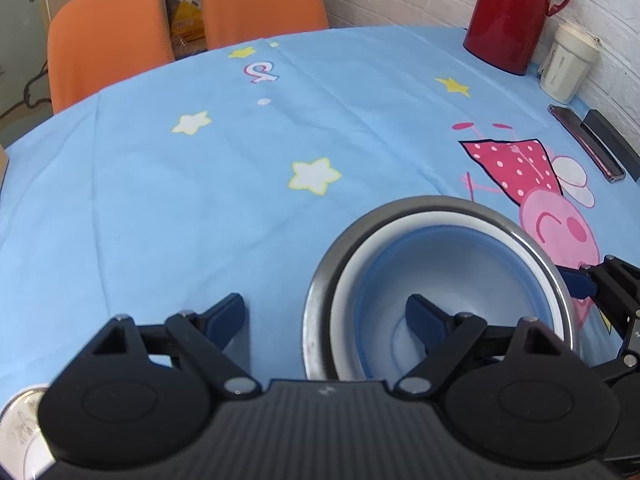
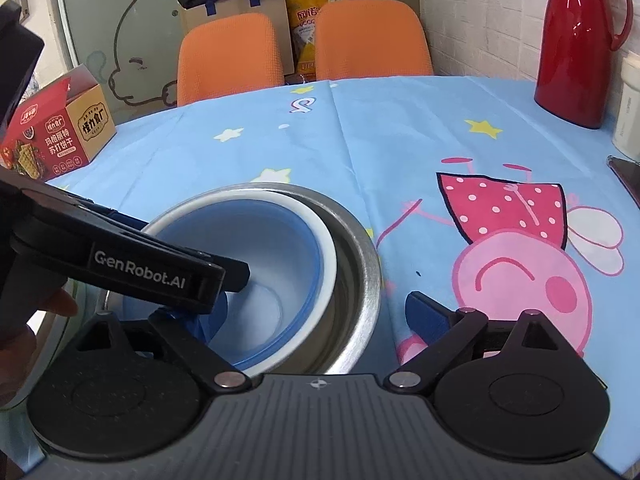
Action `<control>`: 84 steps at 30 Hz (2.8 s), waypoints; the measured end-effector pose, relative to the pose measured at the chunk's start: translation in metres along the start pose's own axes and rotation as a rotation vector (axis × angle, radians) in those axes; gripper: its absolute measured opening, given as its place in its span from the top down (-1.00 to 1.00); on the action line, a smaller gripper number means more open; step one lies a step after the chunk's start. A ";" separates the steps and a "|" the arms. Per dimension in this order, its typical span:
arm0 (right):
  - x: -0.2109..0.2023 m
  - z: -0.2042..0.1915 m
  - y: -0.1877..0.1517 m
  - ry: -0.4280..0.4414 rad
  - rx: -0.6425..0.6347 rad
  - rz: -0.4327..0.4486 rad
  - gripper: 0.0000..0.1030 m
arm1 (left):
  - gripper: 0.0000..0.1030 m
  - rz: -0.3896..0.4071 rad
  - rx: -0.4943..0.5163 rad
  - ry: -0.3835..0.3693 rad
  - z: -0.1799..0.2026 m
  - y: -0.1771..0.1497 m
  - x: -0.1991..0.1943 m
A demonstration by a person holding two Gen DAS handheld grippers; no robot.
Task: Organize plates and bowls
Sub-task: 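Grip the rim of the nested bowls with the left gripper and lift, then set the nested bowls onto the plate stack and open the left gripper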
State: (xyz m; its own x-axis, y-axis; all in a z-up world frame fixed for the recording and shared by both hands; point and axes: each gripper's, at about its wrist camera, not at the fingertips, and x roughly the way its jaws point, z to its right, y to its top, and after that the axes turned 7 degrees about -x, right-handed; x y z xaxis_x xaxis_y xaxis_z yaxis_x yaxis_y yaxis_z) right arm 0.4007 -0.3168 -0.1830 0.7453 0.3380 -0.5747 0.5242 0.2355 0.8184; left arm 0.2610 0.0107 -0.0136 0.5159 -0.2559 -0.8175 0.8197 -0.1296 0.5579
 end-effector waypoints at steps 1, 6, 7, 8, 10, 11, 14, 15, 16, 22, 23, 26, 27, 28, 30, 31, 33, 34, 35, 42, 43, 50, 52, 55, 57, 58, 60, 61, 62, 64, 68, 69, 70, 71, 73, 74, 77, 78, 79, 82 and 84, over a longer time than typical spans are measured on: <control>0.001 0.002 -0.001 0.012 0.009 0.003 -0.60 | -0.71 0.002 0.002 -0.001 0.000 -0.001 0.000; -0.003 -0.001 -0.001 0.030 -0.008 0.003 -0.50 | -0.13 -0.003 0.020 -0.055 0.007 -0.002 -0.006; -0.004 -0.003 0.000 0.041 -0.005 0.000 -0.46 | -0.07 -0.011 0.022 -0.077 0.011 -0.004 -0.007; -0.006 -0.006 0.001 0.069 -0.011 -0.004 -0.44 | -0.11 -0.012 0.031 -0.075 0.016 -0.006 -0.007; -0.006 -0.015 0.004 0.080 0.008 -0.019 -0.51 | -0.12 -0.015 0.016 -0.062 0.020 -0.007 -0.007; -0.005 -0.016 0.004 0.068 0.007 -0.020 -0.50 | -0.11 -0.020 0.014 -0.059 0.021 -0.006 -0.007; -0.007 -0.011 0.007 0.096 0.055 -0.033 -0.50 | -0.11 -0.033 -0.005 -0.060 0.022 0.000 -0.010; -0.009 -0.011 0.010 0.090 0.048 -0.031 -0.50 | -0.11 -0.027 -0.010 -0.070 0.021 0.004 -0.014; -0.013 -0.014 0.013 0.073 0.029 -0.021 -0.50 | -0.11 -0.013 -0.018 -0.081 0.021 0.009 -0.020; -0.047 -0.038 0.045 0.047 -0.080 0.100 -0.52 | -0.07 0.136 -0.013 -0.042 0.015 0.033 -0.084; -0.051 -0.042 0.050 0.056 -0.087 0.123 -0.52 | -0.05 0.156 -0.008 -0.022 0.012 0.033 -0.094; -0.057 -0.056 0.061 0.116 -0.084 0.146 -0.52 | -0.05 0.188 -0.011 0.041 0.000 0.028 -0.117; -0.057 -0.062 0.062 0.131 -0.088 0.148 -0.52 | -0.05 0.187 -0.022 0.052 -0.008 0.024 -0.121; -0.056 -0.070 0.062 0.147 -0.096 0.146 -0.52 | -0.05 0.181 -0.037 0.060 -0.016 0.019 -0.123; -0.053 -0.083 0.059 0.180 -0.108 0.132 -0.52 | -0.05 0.162 -0.077 0.069 -0.032 0.008 -0.125; -0.051 -0.090 0.057 0.194 -0.113 0.120 -0.52 | -0.05 0.151 -0.099 0.071 -0.042 -0.001 -0.126; -0.047 -0.105 0.052 0.212 -0.130 0.097 -0.52 | -0.05 0.130 -0.137 0.076 -0.058 -0.017 -0.126; -0.045 -0.112 0.050 0.221 -0.140 0.083 -0.52 | -0.05 0.121 -0.156 0.079 -0.065 -0.025 -0.125; -0.043 -0.119 0.047 0.234 -0.145 0.068 -0.52 | -0.05 0.111 -0.175 0.081 -0.072 -0.033 -0.125; -0.028 -0.167 0.029 0.301 -0.176 -0.005 -0.53 | -0.05 0.073 -0.279 0.109 -0.116 -0.078 -0.131; -0.030 -0.174 0.024 0.313 -0.184 -0.010 -0.53 | -0.05 0.074 -0.288 0.113 -0.121 -0.083 -0.133; -0.026 -0.196 0.012 0.340 -0.225 -0.043 -0.54 | -0.05 0.076 -0.314 0.116 -0.140 -0.097 -0.133; -0.026 -0.196 0.015 0.328 -0.236 -0.044 -0.54 | -0.05 0.076 -0.314 0.104 -0.139 -0.095 -0.130; -0.020 -0.194 0.017 0.313 -0.242 -0.054 -0.54 | -0.03 0.079 -0.294 0.101 -0.138 -0.092 -0.123; -0.015 -0.193 0.015 0.310 -0.237 -0.061 -0.55 | -0.07 0.091 -0.275 0.115 -0.135 -0.091 -0.121; -0.015 -0.192 0.015 0.317 -0.233 -0.057 -0.55 | -0.08 0.091 -0.273 0.114 -0.135 -0.091 -0.121; -0.015 -0.192 0.015 0.322 -0.233 -0.054 -0.55 | -0.09 0.092 -0.273 0.111 -0.135 -0.091 -0.120; -0.015 -0.192 0.015 0.324 -0.235 -0.052 -0.55 | -0.09 0.093 -0.273 0.110 -0.136 -0.091 -0.120; -0.014 -0.192 0.015 0.327 -0.237 -0.051 -0.55 | -0.11 0.093 -0.273 0.110 -0.135 -0.091 -0.120; -0.015 -0.191 0.015 0.331 -0.235 -0.049 -0.55 | -0.17 0.094 -0.273 0.109 -0.135 -0.092 -0.120; -0.017 -0.188 0.017 0.329 -0.208 -0.041 -0.52 | -0.40 0.133 -0.284 0.127 -0.134 -0.092 -0.125; -0.019 -0.187 0.018 0.325 -0.204 -0.036 -0.52 | -0.41 0.147 -0.287 0.129 -0.134 -0.091 -0.128; -0.021 -0.186 0.018 0.318 -0.202 -0.026 -0.52 | -0.41 0.159 -0.288 0.131 -0.134 -0.091 -0.131; -0.024 -0.185 0.019 0.308 -0.202 -0.010 -0.52 | -0.41 0.171 -0.288 0.133 -0.133 -0.090 -0.134; -0.033 -0.181 0.021 0.280 -0.190 0.039 -0.52 | -0.41 0.200 -0.290 0.144 -0.132 -0.088 -0.142; -0.038 -0.179 0.023 0.271 -0.181 0.062 -0.52 | -0.41 0.213 -0.293 0.150 -0.132 -0.088 -0.145; -0.048 -0.171 0.026 0.255 -0.182 0.096 -0.53 | -0.42 0.257 -0.309 0.168 -0.128 -0.088 -0.152; -0.049 -0.169 0.026 0.249 -0.183 0.099 -0.53 | -0.42 0.267 -0.315 0.173 -0.126 -0.090 -0.154; -0.051 -0.166 0.025 0.246 -0.177 0.102 -0.53 | -0.43 0.278 -0.323 0.180 -0.124 -0.091 -0.156; -0.054 -0.156 0.020 0.239 -0.150 0.098 -0.53 | -0.43 0.305 -0.339 0.201 -0.116 -0.097 -0.161; -0.059 -0.147 0.016 0.229 -0.123 0.105 -0.53 | -0.43 0.316 -0.346 0.206 -0.109 -0.102 -0.165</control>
State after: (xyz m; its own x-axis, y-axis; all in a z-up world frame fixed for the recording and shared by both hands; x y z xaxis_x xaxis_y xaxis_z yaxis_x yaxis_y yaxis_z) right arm 0.3043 -0.1994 -0.1357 0.6728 0.5606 -0.4829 0.3846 0.2925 0.8755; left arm 0.1190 0.1707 0.0487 0.7614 -0.0332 -0.6474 0.6325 0.2571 0.7307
